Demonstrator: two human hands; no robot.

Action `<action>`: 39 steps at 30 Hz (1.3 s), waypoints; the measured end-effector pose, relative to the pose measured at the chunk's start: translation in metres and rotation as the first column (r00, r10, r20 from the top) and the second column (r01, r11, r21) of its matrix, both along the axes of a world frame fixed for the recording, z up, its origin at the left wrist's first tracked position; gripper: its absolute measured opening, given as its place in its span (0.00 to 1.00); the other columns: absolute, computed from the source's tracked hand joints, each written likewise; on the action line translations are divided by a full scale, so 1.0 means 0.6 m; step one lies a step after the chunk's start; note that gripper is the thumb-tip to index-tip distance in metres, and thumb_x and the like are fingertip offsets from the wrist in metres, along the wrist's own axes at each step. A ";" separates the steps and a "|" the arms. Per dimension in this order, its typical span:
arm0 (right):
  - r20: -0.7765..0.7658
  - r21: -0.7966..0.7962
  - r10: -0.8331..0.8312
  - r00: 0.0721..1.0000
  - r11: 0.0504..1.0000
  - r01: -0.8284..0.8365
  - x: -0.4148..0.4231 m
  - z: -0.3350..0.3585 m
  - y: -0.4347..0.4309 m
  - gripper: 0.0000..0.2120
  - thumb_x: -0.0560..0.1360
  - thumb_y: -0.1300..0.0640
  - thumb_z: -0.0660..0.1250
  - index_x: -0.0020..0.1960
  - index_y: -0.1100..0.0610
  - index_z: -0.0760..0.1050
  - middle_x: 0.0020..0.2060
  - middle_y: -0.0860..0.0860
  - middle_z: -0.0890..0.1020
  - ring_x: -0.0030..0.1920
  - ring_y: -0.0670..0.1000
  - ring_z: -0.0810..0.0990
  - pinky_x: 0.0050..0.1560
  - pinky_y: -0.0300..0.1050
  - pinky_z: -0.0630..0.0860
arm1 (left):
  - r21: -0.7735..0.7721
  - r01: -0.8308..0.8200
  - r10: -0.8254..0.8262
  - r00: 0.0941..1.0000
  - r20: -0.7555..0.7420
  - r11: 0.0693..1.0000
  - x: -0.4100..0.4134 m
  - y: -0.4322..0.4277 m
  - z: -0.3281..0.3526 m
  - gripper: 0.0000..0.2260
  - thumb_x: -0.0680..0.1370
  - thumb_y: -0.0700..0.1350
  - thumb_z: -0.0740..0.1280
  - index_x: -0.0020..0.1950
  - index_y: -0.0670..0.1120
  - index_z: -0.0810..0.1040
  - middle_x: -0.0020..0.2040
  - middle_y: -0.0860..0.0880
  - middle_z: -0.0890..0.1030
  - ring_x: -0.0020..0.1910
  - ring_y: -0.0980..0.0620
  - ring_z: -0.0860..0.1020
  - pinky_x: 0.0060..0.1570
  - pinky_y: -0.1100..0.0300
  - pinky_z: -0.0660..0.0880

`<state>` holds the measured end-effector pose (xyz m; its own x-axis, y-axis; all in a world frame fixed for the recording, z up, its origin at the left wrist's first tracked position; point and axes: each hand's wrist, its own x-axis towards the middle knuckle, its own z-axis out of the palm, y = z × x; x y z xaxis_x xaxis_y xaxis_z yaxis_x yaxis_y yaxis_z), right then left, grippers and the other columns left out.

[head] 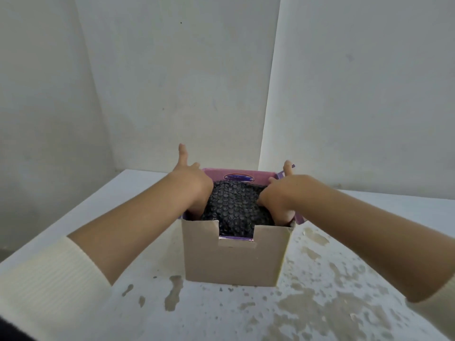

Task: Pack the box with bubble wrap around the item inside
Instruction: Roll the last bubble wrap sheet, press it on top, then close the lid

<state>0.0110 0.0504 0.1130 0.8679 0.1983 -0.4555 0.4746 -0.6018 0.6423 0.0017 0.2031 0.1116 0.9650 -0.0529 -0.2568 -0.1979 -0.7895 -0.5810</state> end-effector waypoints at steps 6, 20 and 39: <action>0.029 0.143 0.059 0.998 0.988 -0.063 -0.024 0.004 -0.011 0.16 0.75 0.57 0.61 0.63 0.54 0.72 0.58 0.51 0.79 0.63 0.57 0.71 0.67 0.72 0.47 | -0.024 0.001 -0.002 1.000 -0.027 1.000 0.008 0.006 -0.018 0.14 0.73 0.44 0.63 0.58 0.52 0.76 0.63 0.47 0.71 0.73 0.44 0.52 0.65 0.27 0.41; -0.271 0.586 -0.035 0.962 0.786 0.194 -0.004 -0.064 0.063 0.41 0.73 0.32 0.55 0.70 0.35 0.27 0.74 0.52 0.29 0.74 0.66 0.34 0.72 0.64 0.48 | -0.913 0.050 0.084 0.992 0.092 0.405 0.011 0.070 -0.033 0.21 0.82 0.42 0.53 0.76 0.45 0.57 0.78 0.48 0.56 0.77 0.51 0.53 0.72 0.59 0.50; -0.219 0.673 -0.012 0.976 0.722 0.160 -0.018 -0.050 0.080 0.42 0.73 0.39 0.62 0.73 0.37 0.34 0.75 0.53 0.33 0.74 0.67 0.36 0.71 0.68 0.48 | -0.976 -0.040 0.345 0.938 0.037 0.215 0.003 0.067 -0.052 0.26 0.80 0.51 0.54 0.77 0.51 0.51 0.77 0.45 0.56 0.76 0.46 0.56 0.70 0.53 0.56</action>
<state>0.0000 0.0984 0.0831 0.8099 0.4477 -0.3789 0.4632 -0.8845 -0.0550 0.0038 0.2431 0.0805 0.9957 0.0871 0.0322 0.0466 -0.7689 0.6377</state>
